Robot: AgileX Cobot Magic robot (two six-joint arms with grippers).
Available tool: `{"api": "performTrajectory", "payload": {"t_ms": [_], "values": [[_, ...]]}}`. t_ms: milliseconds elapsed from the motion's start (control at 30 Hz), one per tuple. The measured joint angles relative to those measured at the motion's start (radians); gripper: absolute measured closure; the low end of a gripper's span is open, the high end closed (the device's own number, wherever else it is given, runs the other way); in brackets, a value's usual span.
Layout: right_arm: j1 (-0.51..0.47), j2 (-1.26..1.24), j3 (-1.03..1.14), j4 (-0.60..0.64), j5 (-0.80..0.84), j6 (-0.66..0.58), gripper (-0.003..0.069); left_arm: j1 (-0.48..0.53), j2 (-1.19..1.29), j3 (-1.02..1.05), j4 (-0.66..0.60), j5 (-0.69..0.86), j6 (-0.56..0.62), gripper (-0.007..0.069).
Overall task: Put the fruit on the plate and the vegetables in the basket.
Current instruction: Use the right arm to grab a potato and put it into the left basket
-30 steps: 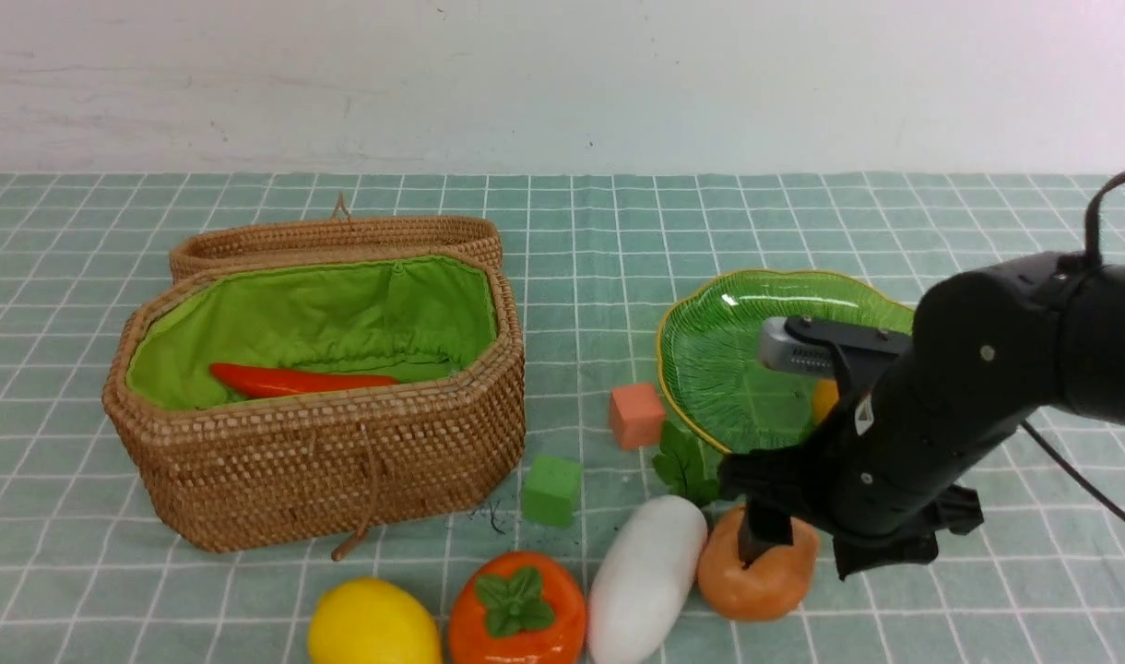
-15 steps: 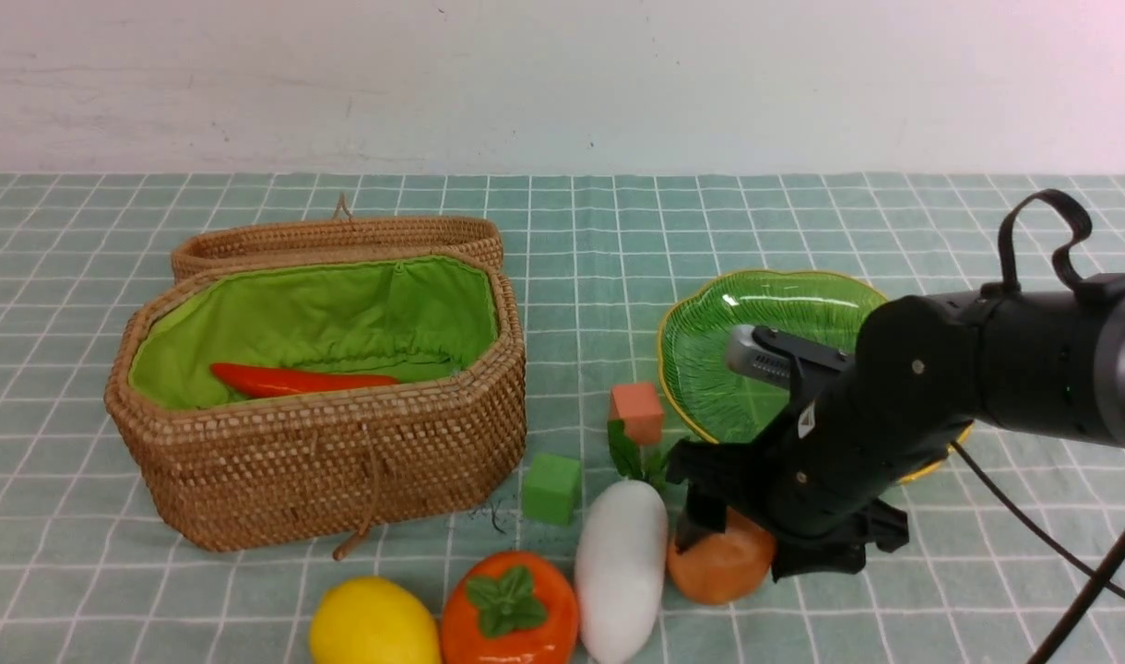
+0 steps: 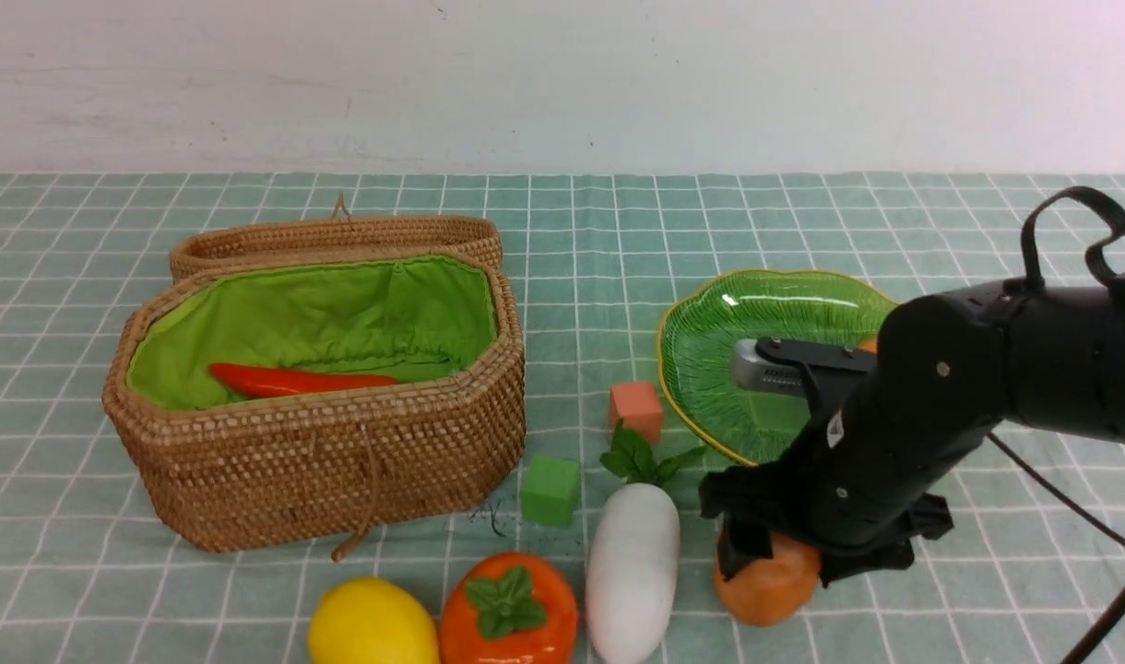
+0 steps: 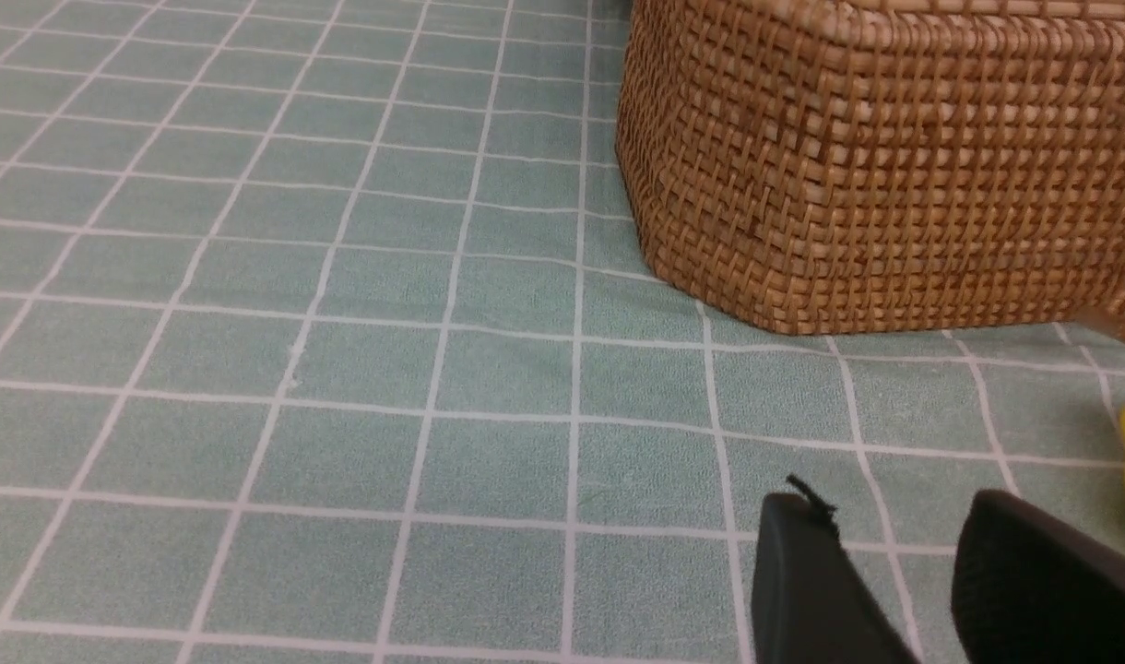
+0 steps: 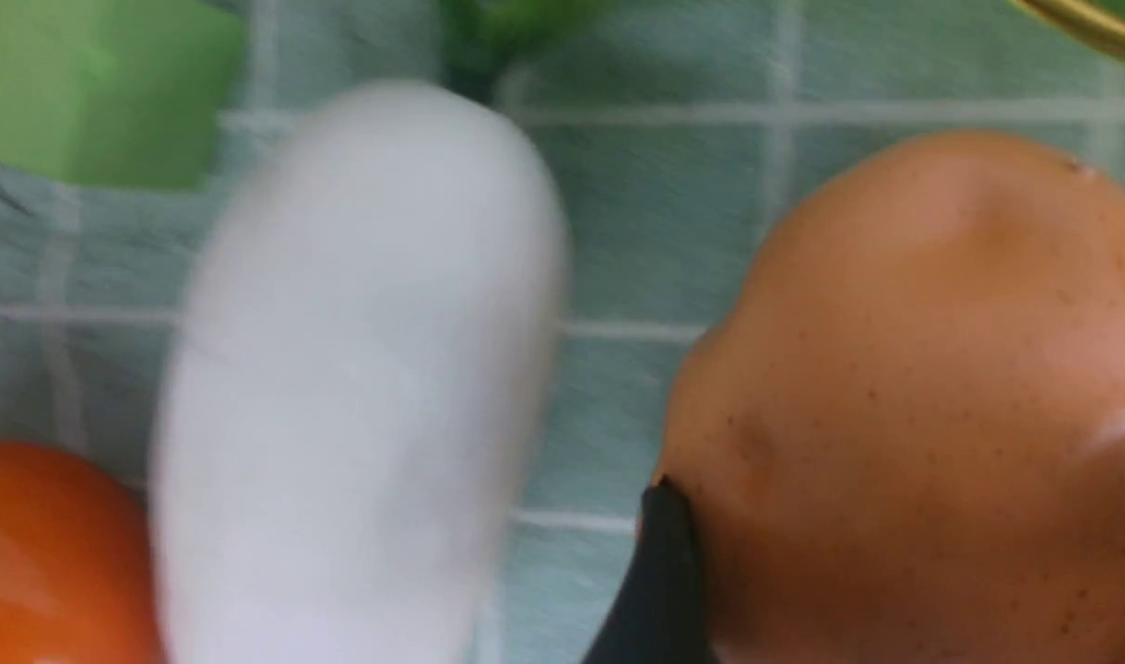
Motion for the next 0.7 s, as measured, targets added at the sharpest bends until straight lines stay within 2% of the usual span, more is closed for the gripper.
{"api": "performTrajectory", "payload": {"t_ms": [333, 467, 633, 700], "values": [[0.0, -0.112, 0.001, -0.052, 0.05, -0.009, 0.0096, 0.0, 0.0, 0.0, 0.0, 0.0, 0.0, 0.0386], [0.0, -0.152, -0.026, -0.041, 0.08, -0.086, 0.0096, 0.0, 0.0, 0.0, 0.0, 0.0, 0.0, 0.0386], [0.02, -0.161, -0.201, -0.029, 0.15, -0.167, 0.0096, 0.0, 0.0, 0.0, 0.0, 0.0, 0.0, 0.0386], [0.056, -0.14, -0.35, -0.028, 0.186, -0.184, 0.0096, 0.0, 0.0, 0.0, 0.0, 0.0, 0.0, 0.0386]]}}
